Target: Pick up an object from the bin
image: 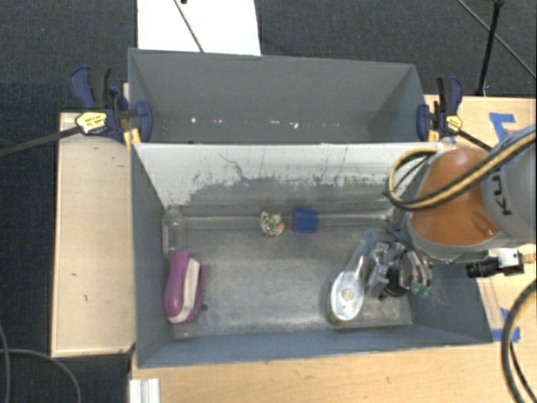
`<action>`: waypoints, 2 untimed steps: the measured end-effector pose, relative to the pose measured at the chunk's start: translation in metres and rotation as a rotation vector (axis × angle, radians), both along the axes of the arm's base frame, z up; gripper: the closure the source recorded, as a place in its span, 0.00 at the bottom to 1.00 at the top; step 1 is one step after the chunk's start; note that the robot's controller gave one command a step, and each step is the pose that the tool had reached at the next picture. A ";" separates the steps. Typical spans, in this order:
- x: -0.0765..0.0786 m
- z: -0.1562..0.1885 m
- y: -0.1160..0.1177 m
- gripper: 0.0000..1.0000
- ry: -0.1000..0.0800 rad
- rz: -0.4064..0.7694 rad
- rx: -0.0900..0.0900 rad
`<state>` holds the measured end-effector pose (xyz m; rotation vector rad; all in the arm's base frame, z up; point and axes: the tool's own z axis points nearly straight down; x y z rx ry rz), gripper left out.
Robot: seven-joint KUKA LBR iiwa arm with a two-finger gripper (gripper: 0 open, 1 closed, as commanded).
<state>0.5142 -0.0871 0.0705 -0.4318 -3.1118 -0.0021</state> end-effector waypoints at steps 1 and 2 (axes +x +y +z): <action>-0.005 0.094 -0.005 1.00 -0.009 0.005 -0.002; -0.007 0.089 -0.005 0.00 -0.002 0.004 -0.001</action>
Offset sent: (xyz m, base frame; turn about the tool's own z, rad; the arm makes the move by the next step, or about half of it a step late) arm -0.0077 -0.0050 0.0885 -0.0067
